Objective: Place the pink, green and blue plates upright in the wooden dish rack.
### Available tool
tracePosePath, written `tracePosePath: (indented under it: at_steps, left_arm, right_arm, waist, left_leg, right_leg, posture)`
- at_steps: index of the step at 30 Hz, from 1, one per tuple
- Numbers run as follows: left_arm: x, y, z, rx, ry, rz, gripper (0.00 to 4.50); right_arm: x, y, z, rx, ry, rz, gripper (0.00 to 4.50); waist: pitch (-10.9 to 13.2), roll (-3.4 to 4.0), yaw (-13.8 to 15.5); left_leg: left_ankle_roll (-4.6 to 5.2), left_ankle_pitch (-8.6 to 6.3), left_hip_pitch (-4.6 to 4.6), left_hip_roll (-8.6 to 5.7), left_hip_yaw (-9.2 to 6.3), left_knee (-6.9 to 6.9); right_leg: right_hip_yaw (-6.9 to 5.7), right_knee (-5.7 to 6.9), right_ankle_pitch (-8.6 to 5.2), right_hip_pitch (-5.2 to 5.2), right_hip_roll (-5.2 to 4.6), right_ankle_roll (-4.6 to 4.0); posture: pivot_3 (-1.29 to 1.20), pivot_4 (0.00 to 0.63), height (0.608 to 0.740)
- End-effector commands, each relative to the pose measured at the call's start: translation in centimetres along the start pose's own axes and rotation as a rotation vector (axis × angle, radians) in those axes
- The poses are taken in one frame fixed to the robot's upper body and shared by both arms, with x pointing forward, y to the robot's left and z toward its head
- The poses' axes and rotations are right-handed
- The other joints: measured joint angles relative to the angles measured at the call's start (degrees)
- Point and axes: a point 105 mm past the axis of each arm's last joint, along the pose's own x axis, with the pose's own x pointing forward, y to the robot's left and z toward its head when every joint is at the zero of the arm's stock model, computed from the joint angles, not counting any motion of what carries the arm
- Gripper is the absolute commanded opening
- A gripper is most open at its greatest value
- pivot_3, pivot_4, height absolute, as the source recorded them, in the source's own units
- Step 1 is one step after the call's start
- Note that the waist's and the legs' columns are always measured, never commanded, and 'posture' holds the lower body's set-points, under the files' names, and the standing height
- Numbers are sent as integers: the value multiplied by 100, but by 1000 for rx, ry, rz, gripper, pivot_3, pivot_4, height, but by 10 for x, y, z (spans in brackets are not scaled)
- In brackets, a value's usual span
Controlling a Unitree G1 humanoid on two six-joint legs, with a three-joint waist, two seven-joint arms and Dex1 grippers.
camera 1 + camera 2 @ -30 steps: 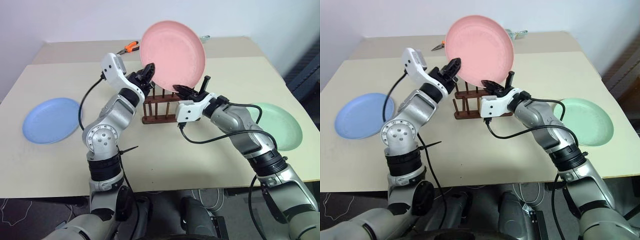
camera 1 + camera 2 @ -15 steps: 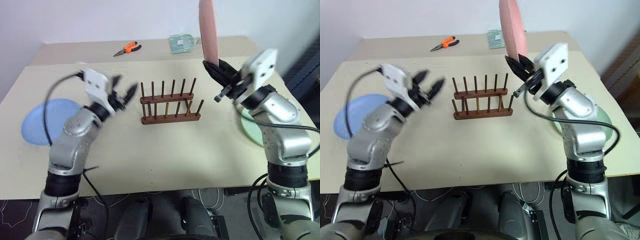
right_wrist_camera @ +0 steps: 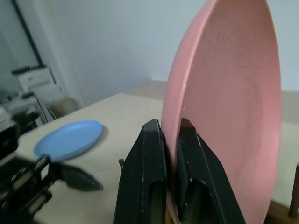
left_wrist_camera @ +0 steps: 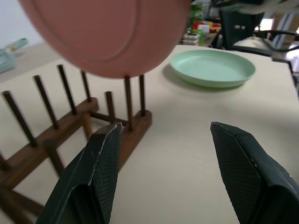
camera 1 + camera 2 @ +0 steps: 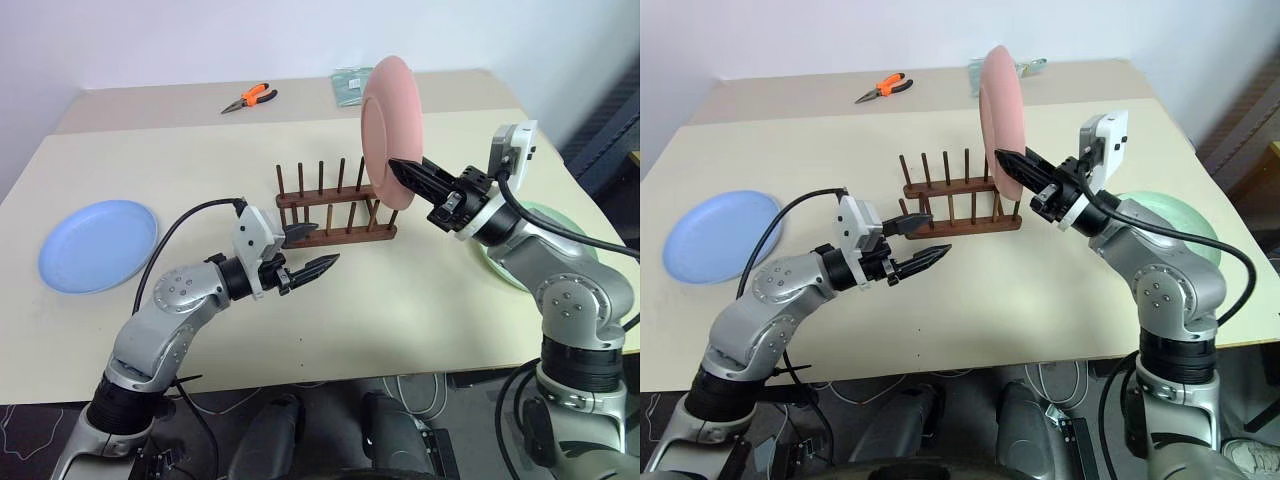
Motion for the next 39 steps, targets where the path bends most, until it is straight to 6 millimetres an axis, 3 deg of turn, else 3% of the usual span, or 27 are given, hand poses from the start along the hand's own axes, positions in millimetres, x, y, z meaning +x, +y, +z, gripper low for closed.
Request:
tracePosePath:
  at_steps: [1,5,8,12,16,19,22,25,26,29,33,34,36,39]
  left_arm:
    - [0,-8,8,18,-23,-24,3072]
    - [1,-10,5,16,-14,-31,3072]
    - [2,-10,5,15,-13,-30,3130]
    - [1,-9,3,13,-9,-29,3130]
    - [1,-9,0,13,-1,-30,3130]
    - [-1,-9,-2,5,4,-33,3130]
    - [2,-12,-5,7,11,-66,3130]
    - [5,-15,-8,23,25,-99,3130]
    - [6,-16,-8,26,27,-106,3130]
    - [9,-16,-7,26,19,-112,3130]
    - [10,-15,-8,27,16,-115,3130]
    - [10,-14,-8,27,18,-115,3130]
    - [9,-13,-10,28,20,-106,3130]
    - [4,-8,-13,31,24,-65,3130]
  right_arm:
    - [-2,-6,7,44,-42,-19,0]
    - [-2,-15,8,94,-58,-42,0]
    - [-2,-18,8,29,-29,-56,1070]
    - [-11,-19,8,-164,39,-60,3104]
    - [-25,-23,9,-285,101,-57,3104]
    - [-72,-52,-7,-443,336,-158,3104]
    - [-122,-97,-43,-626,668,-344,3104]
    - [-146,-117,-61,-668,793,-451,3104]
    - [-150,-120,-65,-661,805,-478,3104]
    - [-156,-125,-74,-614,823,-544,2289]
    - [-152,-125,-75,-605,803,-569,271]
    - [-149,-124,-73,-618,792,-568,37]
    - [-136,-121,-56,-712,717,-554,37]
    - [-103,-107,-6,-794,462,-534,37]
  waist:
    - [0,0,0]
    - [0,0,1]
    - [0,0,4]
    - [0,0,5]
    - [0,-1,14]
    - [0,0,55]
    - [0,-1,67]
    - [0,1,-15]
    - [1,6,-40]
    - [0,9,-62]
    - [0,9,-26]
    - [-1,7,-24]
    - [-1,7,5]
    - [4,15,-19]
  left_leg:
    - [0,0,0,0,1,0]
    - [0,0,-1,1,3,-1]
    - [0,0,-1,1,4,-1]
    - [0,0,-2,1,7,-1]
    - [2,-1,-5,1,10,-1]
    - [5,-3,-9,1,12,2]
    - [15,-9,-24,-3,16,21]
    - [16,-10,-25,-1,27,33]
    - [16,-10,-19,7,38,32]
    - [16,-10,-12,23,45,29]
    - [16,-10,-13,21,44,30]
    - [16,-10,-13,20,44,31]
    - [16,-10,-14,19,44,34]
    - [16,-10,-14,19,44,32]
  right_leg:
    - [0,0,0,-1,0,0]
    - [1,0,1,-3,2,0]
    - [1,0,1,-3,2,0]
    - [1,0,1,-5,2,1]
    - [1,-1,1,-5,1,2]
    - [1,-3,0,-5,-1,3]
    - [0,-6,-2,-7,-2,5]
    - [4,-5,-2,-6,-4,-5]
    - [5,-4,2,-8,-3,-8]
    - [5,0,2,-9,4,-8]
    - [5,-1,8,-9,4,-14]
    - [5,-1,9,-9,3,-14]
    - [6,-2,9,-8,4,-12]
    - [6,-2,11,-10,4,-9]
  posture:
    - [0,150,739]
    - [0,150,739]
    - [0,150,739]
    - [0,150,739]
    - [0,150,739]
    - [0,150,739]
    - [0,150,739]
    - [0,150,739]
    - [0,150,739]
    - [0,150,739]
    - [0,150,739]
    - [0,150,739]
    - [0,150,739]
    - [0,150,739]
